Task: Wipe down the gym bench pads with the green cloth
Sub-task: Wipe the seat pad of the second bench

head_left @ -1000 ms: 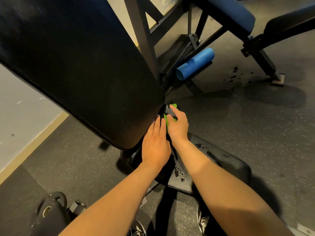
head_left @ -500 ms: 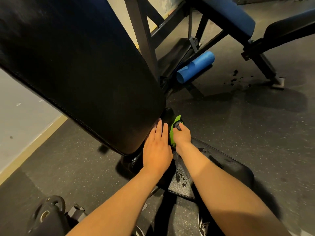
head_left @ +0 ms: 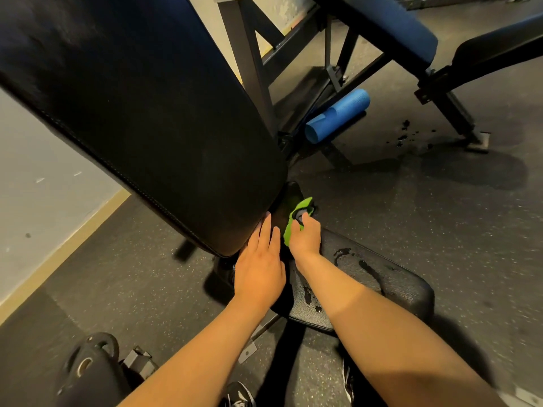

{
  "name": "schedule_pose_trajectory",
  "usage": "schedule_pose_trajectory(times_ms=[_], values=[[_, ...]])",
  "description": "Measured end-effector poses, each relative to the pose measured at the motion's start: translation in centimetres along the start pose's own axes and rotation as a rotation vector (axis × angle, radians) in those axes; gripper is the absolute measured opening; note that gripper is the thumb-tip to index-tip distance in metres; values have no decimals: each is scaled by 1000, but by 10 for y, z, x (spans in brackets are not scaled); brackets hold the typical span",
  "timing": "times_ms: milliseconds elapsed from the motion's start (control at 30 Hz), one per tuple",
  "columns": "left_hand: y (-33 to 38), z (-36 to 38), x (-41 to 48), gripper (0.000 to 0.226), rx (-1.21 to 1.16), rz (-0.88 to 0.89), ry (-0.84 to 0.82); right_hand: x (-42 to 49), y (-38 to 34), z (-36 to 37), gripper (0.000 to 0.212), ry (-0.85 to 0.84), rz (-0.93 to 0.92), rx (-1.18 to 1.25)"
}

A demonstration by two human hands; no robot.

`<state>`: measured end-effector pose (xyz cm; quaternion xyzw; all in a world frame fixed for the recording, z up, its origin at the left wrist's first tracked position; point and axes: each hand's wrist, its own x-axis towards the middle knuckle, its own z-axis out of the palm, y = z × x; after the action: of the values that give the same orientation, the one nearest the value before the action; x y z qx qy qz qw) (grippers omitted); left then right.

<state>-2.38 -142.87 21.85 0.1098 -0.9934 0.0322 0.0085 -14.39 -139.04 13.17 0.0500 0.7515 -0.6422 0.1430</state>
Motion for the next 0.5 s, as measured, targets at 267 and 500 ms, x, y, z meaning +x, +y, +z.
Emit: schedule_pose_trajectory(times_ms=[267,500], values=[[5,5,2,76,75,-25,2,-10,-48,-20,43,-59,-116,138],[7,9,2,80,78,-18,4,-17,-29,-10,40,10,-189,160]])
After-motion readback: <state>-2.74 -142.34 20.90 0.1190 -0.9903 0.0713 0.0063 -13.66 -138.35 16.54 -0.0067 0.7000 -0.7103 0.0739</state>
